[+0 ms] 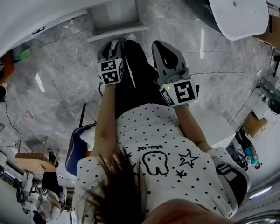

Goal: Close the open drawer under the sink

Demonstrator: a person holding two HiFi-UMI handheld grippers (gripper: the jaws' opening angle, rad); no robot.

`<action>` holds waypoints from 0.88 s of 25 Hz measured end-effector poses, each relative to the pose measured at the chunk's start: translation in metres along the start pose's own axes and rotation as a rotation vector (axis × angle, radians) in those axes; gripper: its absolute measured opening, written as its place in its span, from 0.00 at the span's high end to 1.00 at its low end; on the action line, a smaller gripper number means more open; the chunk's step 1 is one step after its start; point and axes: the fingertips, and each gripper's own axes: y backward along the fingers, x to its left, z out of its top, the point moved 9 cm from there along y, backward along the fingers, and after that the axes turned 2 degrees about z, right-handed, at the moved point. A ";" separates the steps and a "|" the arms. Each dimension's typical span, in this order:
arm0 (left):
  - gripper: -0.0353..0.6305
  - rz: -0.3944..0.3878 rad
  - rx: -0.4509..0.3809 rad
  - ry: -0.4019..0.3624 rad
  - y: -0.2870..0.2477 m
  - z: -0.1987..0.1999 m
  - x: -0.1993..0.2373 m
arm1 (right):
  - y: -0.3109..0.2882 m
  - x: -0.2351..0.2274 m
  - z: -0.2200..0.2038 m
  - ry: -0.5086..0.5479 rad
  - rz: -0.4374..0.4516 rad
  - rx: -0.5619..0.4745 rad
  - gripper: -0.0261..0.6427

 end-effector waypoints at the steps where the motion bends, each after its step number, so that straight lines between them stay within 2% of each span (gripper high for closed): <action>1: 0.76 -0.007 0.011 0.017 -0.010 -0.006 0.001 | 0.001 0.001 -0.006 -0.006 -0.006 0.007 0.94; 4: 0.76 0.001 0.023 0.042 -0.042 -0.022 0.006 | 0.000 0.000 -0.022 -0.024 -0.028 0.022 0.94; 9: 0.75 0.034 0.052 -0.018 -0.089 -0.038 0.011 | -0.016 -0.014 -0.044 -0.050 -0.056 0.026 0.94; 14: 0.75 0.067 0.014 -0.001 -0.107 -0.050 0.015 | -0.023 -0.019 -0.060 -0.046 -0.059 0.018 0.94; 22: 0.75 0.072 -0.048 0.007 -0.124 -0.051 0.022 | -0.038 -0.019 -0.077 -0.054 -0.048 0.015 0.94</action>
